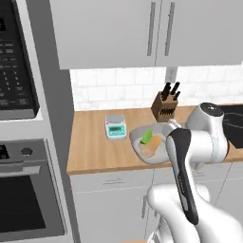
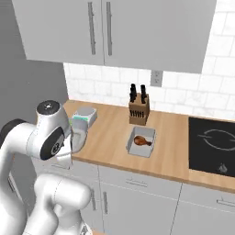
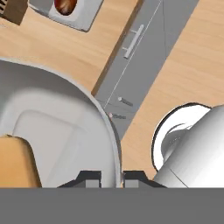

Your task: Take the meat container that has the chicken drumstick and place it on the second highest rack of the freezer. Then take the vegetable container that has the squash and lemon wedge and place it on the highest rack of the freezer.

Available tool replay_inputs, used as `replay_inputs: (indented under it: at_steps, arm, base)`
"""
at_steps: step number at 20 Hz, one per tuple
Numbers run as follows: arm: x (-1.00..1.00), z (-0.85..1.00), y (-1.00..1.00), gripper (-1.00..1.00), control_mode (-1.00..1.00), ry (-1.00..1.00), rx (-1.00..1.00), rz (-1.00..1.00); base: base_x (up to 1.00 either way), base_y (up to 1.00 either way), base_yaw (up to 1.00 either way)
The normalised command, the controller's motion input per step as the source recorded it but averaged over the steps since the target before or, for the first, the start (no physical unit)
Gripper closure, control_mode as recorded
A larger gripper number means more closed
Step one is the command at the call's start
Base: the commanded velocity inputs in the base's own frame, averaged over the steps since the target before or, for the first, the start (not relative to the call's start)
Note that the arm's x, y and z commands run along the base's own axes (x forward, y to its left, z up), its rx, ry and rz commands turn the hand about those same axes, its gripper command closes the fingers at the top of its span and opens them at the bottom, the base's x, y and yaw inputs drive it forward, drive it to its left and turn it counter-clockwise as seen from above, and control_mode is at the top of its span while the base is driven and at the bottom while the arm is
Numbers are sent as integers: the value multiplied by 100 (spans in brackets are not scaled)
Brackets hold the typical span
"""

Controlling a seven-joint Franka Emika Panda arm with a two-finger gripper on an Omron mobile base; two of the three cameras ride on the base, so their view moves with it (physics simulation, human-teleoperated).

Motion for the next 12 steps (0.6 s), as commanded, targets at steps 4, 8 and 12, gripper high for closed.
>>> replay_inputs:
  at_steps: [4, 8, 12]
  arm:
    - [0, 0, 0, 100, 100, 0, 0, 0]
    - [0, 0, 0, 100, 100, 0, 0, 0]
    - [0, 0, 0, 100, 100, 0, 0, 0]
  base:
    - [-76, 0, 76]
    - [-14, 0, 95]
    - [0, 0, 98]
